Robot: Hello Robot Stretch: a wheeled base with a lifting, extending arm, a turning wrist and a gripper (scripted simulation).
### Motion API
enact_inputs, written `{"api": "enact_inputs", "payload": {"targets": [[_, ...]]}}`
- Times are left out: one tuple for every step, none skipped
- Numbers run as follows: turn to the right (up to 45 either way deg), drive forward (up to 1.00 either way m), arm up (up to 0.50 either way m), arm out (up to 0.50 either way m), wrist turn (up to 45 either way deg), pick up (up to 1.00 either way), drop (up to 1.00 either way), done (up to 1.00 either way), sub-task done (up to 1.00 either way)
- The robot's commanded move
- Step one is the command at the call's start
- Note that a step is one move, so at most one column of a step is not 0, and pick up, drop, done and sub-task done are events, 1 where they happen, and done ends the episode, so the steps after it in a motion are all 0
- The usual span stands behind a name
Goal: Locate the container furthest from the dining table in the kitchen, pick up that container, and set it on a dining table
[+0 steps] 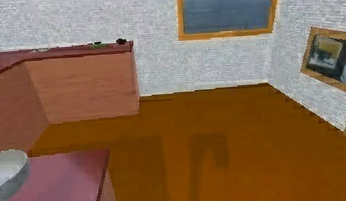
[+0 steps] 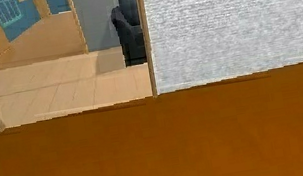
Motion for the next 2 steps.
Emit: {"api": "enact_inputs", "payload": {"targets": [[0.0, 0.5, 0.0, 0.0, 0.0, 0.0, 0.0, 0.0, 0.0], [-45.0, 0.0, 0.0, 0.0, 0.0, 0.0, 0.0, 0.0, 0.0]]}}
